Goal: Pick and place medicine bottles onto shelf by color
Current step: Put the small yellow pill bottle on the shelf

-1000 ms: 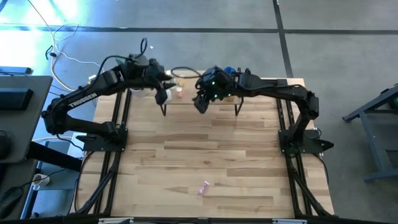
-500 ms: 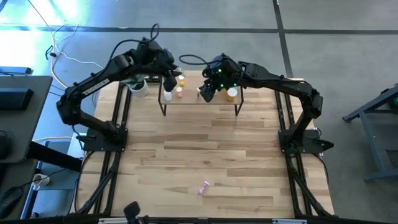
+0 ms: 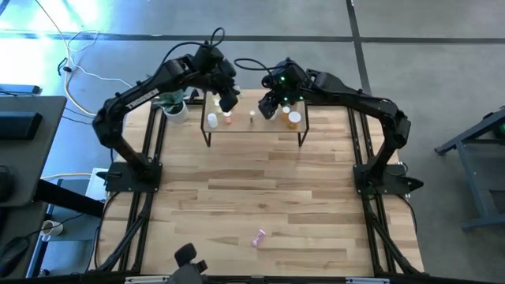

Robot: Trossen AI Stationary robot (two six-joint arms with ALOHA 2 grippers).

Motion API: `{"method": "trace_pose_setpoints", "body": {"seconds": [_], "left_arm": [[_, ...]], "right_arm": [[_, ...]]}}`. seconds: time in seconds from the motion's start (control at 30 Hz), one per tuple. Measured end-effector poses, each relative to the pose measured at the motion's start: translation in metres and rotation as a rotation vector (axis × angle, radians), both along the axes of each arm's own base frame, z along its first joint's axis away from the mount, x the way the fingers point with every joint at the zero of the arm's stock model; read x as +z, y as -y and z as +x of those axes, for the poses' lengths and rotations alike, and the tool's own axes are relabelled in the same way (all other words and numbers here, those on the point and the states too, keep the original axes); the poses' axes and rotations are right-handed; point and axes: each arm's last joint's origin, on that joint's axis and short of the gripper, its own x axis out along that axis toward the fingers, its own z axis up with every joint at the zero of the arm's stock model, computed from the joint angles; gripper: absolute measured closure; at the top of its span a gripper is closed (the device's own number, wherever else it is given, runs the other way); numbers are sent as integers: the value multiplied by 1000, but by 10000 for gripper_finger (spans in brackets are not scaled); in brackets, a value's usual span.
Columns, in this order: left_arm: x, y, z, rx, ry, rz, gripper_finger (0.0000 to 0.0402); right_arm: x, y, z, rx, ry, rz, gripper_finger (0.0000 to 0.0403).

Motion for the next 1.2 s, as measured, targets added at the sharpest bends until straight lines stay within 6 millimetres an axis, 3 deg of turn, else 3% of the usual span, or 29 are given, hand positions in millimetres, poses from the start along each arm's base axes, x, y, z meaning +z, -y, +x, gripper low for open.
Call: {"method": "trace_pose_setpoints", "body": {"seconds": [0.73, 1.2], "left_arm": [[-52, -24, 31, 16, -155, -55, 287], [-57, -24, 33, -32, -208, -25, 287]], "right_arm": [[2, 6, -1, -9, 16, -15, 213], [1, 6, -1, -10, 15, -14, 213]]}}
